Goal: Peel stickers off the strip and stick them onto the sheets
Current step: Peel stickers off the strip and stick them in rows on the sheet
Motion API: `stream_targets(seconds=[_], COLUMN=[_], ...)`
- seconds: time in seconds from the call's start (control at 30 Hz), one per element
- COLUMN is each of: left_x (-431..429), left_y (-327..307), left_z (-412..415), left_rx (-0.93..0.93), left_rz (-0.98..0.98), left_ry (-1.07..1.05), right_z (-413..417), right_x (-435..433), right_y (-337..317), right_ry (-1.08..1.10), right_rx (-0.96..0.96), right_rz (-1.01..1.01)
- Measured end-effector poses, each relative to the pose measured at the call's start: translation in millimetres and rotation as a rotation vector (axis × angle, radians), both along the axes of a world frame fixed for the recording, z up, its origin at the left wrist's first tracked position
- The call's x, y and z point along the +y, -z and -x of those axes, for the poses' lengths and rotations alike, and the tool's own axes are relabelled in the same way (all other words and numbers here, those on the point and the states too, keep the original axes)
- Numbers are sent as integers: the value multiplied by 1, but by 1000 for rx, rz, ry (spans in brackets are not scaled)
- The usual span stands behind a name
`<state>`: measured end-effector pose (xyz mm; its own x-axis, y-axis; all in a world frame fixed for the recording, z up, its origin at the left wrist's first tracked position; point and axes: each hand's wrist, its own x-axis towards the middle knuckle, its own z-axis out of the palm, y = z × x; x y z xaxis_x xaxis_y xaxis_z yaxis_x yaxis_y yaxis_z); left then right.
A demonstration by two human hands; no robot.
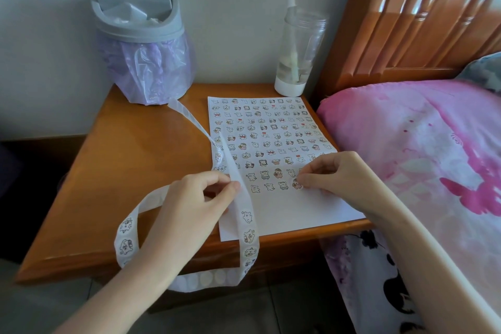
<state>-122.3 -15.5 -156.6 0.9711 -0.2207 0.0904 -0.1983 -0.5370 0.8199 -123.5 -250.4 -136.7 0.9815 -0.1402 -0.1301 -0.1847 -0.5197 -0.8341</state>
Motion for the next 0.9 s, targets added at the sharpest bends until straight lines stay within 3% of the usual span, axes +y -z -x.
stream_targets(seconds=[0.9], left_x=[0], left_y=[0], left_z=[-1], left_rx=[7], left_rz=[-13], left_ry=[6], right_z=[-3], right_x=[-2], right_y=[11], right_ry=[-34], right_rx=[-82], right_rz=[85])
